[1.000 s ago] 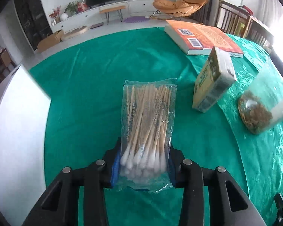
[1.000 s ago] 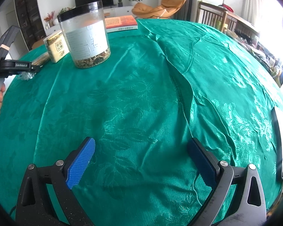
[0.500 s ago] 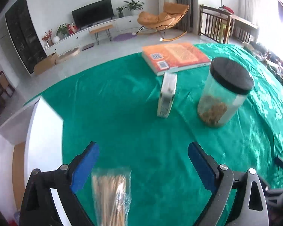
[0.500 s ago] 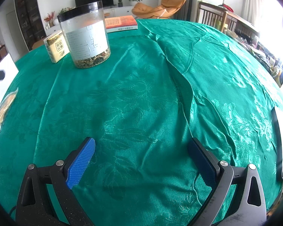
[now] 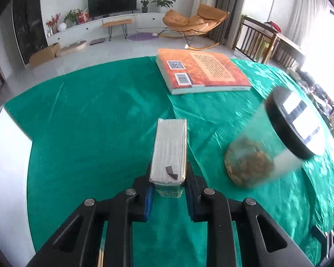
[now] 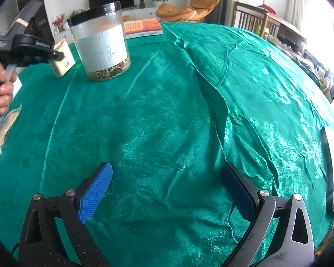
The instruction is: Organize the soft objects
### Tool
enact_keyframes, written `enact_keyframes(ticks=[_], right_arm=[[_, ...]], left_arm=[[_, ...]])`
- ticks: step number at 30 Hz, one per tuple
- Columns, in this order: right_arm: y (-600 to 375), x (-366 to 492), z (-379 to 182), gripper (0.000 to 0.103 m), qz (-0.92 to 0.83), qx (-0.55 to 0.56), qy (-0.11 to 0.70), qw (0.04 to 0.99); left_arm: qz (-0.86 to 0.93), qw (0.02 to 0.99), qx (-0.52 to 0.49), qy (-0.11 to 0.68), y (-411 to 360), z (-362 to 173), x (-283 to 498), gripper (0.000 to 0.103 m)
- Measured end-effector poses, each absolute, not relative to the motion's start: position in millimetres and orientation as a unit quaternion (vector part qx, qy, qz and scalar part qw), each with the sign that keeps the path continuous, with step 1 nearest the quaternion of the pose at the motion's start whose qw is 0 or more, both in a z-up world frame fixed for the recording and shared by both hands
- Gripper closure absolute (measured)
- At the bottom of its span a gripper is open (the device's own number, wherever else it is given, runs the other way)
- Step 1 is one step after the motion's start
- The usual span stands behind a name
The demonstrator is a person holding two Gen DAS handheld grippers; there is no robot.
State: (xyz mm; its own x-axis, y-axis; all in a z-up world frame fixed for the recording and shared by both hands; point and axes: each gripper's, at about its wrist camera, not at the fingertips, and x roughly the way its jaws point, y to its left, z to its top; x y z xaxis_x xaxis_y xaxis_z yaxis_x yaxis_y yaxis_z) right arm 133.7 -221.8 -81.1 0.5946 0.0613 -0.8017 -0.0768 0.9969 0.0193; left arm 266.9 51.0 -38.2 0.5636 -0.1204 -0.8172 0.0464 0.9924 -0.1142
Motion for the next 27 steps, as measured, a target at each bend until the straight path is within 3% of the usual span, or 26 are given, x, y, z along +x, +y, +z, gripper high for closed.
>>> enact_keyframes(ticks=[6, 12, 14, 15, 16, 17, 27], right_arm=[[-228.1, 134.7, -79.3, 0.004, 0.043, 0.016, 0.445, 0.894], [-243.8, 133.5, -75.6, 0.005, 0.039, 0.065, 0.434, 0.898], [-244.3, 133.8, -77.1, 0.005, 0.011, 0.054, 0.438, 0.897], [-247.1, 134.8, -77.6, 0.005, 0.001, 0.057, 0.439, 0.896], [-250.9, 134.5, -76.9, 0.005, 0.001, 0.069, 0.436, 0.897], [-254.9, 133.9, -76.0, 0.005, 0.004, 0.083, 0.433, 0.898], [-258.2, 136.2, -76.8, 0.004, 0.001, 0.084, 0.433, 0.897]], left_arm=[[-0.171, 0.864, 0.042, 0.472, -9.4, -20.0, 171.9, 0.079], [-0.219, 0.883, 0.033, 0.415, -79.5, 8.3, 177.8, 0.077], [-0.206, 0.886, 0.039, 0.414, -87.8, 13.4, 184.2, 0.067], [-0.192, 0.89, 0.037, 0.413, -84.7, 14.9, 185.1, 0.045], [-0.181, 0.894, 0.035, 0.408, -79.6, 15.7, 183.1, 0.012], [-0.165, 0.901, 0.034, 0.4, -71.4, 16.4, 178.4, 0.001], [-0.06, 0.909, 0.059, 0.409, 35.4, 1.2, 120.9, 0.0]])
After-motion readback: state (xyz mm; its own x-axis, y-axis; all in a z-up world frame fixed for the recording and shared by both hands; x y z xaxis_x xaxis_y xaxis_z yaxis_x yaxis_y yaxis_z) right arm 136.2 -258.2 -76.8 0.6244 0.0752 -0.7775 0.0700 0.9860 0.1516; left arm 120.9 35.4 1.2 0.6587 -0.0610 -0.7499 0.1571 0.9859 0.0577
